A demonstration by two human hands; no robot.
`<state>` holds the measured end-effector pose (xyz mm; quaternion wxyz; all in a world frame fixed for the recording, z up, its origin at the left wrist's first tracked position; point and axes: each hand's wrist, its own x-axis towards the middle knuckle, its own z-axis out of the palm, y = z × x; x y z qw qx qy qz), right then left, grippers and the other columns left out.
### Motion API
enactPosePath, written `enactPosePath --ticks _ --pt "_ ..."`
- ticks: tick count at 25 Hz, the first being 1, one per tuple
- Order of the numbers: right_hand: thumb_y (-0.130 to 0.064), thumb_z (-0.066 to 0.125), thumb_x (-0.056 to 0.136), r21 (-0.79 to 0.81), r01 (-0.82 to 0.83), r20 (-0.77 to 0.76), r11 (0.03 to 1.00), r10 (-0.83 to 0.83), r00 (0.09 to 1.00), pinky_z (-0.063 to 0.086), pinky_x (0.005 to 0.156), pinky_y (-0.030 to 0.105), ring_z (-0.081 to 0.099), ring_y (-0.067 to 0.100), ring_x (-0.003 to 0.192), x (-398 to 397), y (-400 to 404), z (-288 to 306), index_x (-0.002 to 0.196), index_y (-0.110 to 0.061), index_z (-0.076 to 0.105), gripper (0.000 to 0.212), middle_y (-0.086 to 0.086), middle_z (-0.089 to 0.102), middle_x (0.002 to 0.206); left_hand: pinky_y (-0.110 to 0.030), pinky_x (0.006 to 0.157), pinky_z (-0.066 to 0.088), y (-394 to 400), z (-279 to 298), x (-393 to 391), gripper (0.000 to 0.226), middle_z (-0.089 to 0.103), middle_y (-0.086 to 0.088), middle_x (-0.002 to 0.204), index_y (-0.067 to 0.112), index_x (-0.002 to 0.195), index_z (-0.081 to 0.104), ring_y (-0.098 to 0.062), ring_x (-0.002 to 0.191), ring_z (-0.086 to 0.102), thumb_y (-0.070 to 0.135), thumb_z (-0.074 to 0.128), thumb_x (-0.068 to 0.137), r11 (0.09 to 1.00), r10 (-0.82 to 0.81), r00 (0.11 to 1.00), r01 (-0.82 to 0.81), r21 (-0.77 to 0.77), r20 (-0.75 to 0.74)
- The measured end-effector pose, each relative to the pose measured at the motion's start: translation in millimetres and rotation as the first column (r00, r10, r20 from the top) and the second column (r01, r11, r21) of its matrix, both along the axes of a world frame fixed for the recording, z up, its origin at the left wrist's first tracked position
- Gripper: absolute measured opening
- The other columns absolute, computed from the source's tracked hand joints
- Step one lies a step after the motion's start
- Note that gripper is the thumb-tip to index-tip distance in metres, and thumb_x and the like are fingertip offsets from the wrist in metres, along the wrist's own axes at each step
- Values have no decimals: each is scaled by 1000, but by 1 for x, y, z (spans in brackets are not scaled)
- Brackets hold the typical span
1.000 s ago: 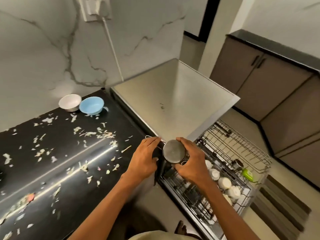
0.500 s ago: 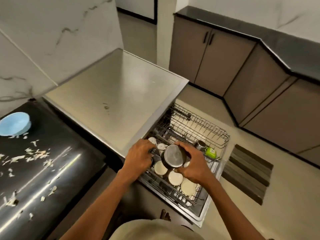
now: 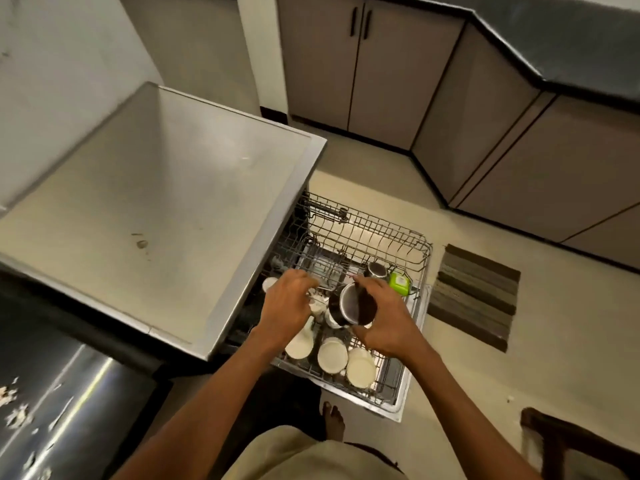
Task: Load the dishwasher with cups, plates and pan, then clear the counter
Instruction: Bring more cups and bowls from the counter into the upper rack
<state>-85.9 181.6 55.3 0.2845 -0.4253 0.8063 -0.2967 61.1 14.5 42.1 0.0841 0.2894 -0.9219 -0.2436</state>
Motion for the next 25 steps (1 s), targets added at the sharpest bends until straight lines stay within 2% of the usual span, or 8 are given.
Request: enactPosePath --ticks 4,7,9,11,13,16,25 --pt "-37 86 60 51 107 14 993 -107 994 48 105 41 49 20 126 -22 -24 -21 145 -21 47 95 -1 52 138 -38 73 54 -31 -25 -39 38 68 -3 105 10 107 73 -24 103 60 -8 66 74 998 -70 994 70 10 80" --pt "-35 81 58 117 193 37 974 -199 979 48 105 44 50 23 125 -42 -50 -38 145 -20 49 94 2 54 137 -36 96 48 -50 -44 -66 53 62 -5 130 11 127 64 -24 124 53 -8 65 78 991 -113 987 104 85 112" --pt "-31 81 58 179 232 46 956 -244 969 48 106 47 49 25 127 -54 -68 -53 146 -19 48 95 3 52 138 -41 115 36 -61 -62 -80 70 43 -5 153 15 144 49 -23 143 35 -4 66 79 974 -178 958 139 179 224" --pt "-25 83 60 233 253 43 939 -270 962 47 106 44 46 27 129 -65 -82 -69 148 -18 45 96 4 47 139 -45 121 25 -69 -77 -94 87 17 -2 165 20 155 29 -20 152 12 1 67 79 954 -252 894 167 247 370" --pt "-21 85 64 275 249 43 929 -271 962 47 103 36 44 26 128 -74 -94 -85 150 -16 43 96 3 40 139 -45 124 18 -76 -92 -105 96 0 0 167 22 158 13 -18 153 -2 3 66 81 942 -302 832 184 281 466" --pt "-20 87 64 325 243 65 914 -278 958 46 105 37 42 25 130 -87 -113 -108 151 -14 42 98 4 39 141 -44 125 13 -86 -114 -117 98 -12 -1 166 22 159 3 -20 153 -9 3 62 83 933 -327 783 176 315 529" --pt "-29 88 69 353 212 122 911 -270 955 39 115 42 40 25 134 -129 -169 -177 152 -11 38 99 3 38 143 -45 125 3 -112 -175 -159 102 -12 -5 165 18 158 0 -22 152 -11 3 67 82 936 -292 715 78 343 635"
